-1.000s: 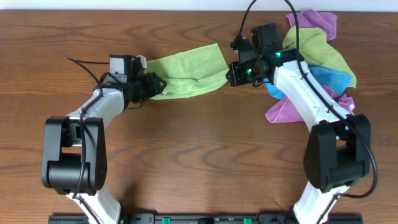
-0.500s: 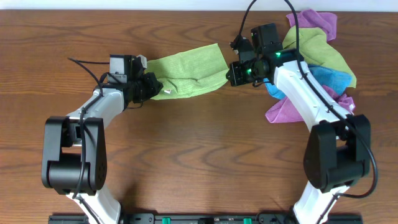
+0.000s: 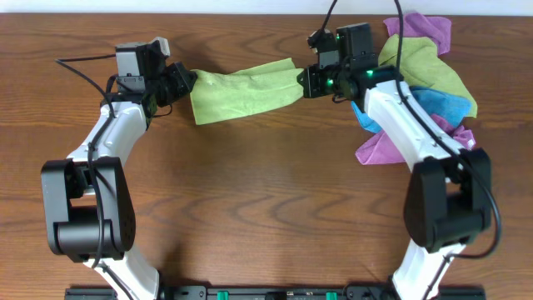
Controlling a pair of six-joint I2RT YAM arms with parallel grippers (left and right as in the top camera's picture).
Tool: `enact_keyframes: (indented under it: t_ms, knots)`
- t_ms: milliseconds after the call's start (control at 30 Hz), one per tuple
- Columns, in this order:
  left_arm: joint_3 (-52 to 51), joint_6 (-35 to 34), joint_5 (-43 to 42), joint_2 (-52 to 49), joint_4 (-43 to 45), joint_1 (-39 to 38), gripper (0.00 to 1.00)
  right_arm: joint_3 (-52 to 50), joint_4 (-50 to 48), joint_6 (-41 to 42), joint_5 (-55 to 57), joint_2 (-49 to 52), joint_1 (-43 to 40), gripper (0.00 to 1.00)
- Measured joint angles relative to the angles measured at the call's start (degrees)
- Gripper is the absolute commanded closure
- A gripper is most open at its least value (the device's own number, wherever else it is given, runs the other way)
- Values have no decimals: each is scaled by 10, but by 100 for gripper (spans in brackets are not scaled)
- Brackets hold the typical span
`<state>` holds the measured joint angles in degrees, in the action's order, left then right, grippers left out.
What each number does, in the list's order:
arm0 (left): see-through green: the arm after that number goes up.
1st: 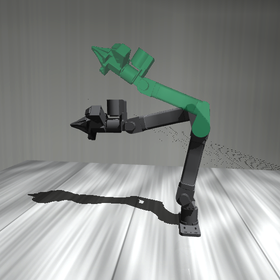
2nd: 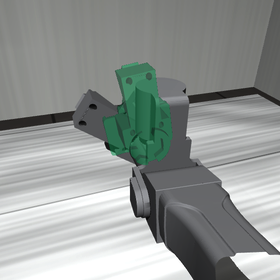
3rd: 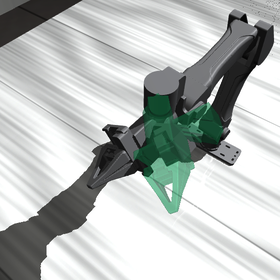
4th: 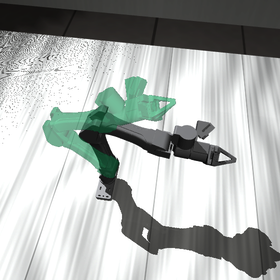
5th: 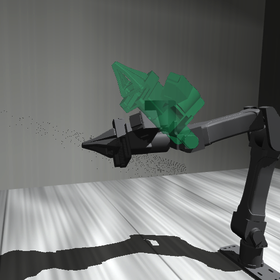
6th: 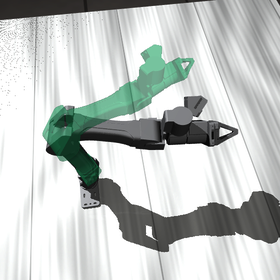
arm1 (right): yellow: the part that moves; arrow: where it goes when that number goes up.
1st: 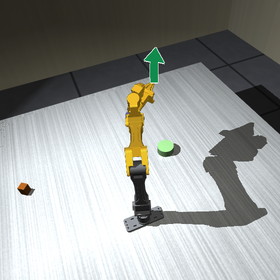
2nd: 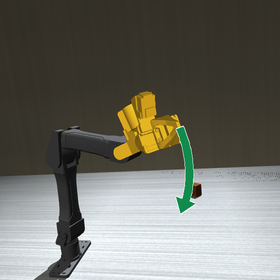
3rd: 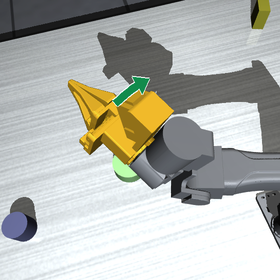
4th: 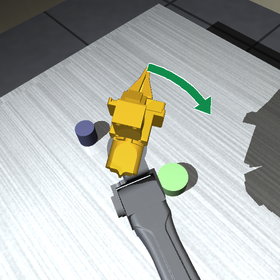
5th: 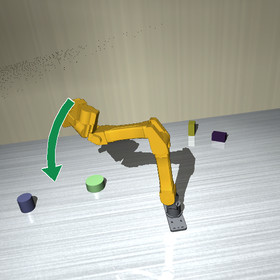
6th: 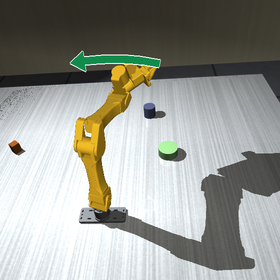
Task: Fold the cloth
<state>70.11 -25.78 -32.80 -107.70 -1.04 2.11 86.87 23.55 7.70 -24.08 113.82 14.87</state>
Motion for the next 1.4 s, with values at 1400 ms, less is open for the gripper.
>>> enact_keyframes:
  t_ms: [1400]
  knots:
    - [62,-25,-17,-109,-91,-5,95,181,103,38,32,177,-7,98]
